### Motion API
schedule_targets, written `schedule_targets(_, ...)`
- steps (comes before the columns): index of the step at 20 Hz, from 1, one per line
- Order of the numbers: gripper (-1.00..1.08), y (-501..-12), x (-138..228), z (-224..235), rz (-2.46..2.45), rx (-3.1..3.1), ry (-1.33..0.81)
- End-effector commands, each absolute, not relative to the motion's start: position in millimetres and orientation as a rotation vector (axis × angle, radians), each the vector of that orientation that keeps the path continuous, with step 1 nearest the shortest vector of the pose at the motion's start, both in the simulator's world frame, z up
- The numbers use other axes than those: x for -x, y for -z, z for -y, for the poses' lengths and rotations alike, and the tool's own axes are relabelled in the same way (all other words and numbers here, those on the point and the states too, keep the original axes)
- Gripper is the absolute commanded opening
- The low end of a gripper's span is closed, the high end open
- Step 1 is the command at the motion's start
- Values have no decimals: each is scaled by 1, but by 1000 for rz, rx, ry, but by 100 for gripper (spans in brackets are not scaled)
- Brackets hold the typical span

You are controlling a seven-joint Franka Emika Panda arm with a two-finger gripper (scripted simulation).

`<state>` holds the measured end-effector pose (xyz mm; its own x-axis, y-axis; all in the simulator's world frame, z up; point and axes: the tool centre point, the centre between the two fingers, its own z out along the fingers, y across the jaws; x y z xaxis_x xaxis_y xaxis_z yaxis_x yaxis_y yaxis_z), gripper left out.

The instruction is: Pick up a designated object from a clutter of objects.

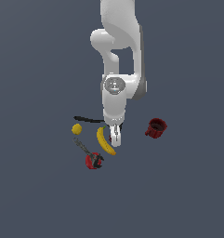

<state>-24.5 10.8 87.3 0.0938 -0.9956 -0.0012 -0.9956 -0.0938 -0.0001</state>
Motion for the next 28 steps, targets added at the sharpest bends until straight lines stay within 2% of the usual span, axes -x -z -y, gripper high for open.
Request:
schedule_targets(1,100,-83,26,-12,-2148,2292,0)
schedule_targets(12,100,-76,28,-12,-2178,2264,-1)
schedule_targets(28,100,-28,28,-13,-2183,2259,0)
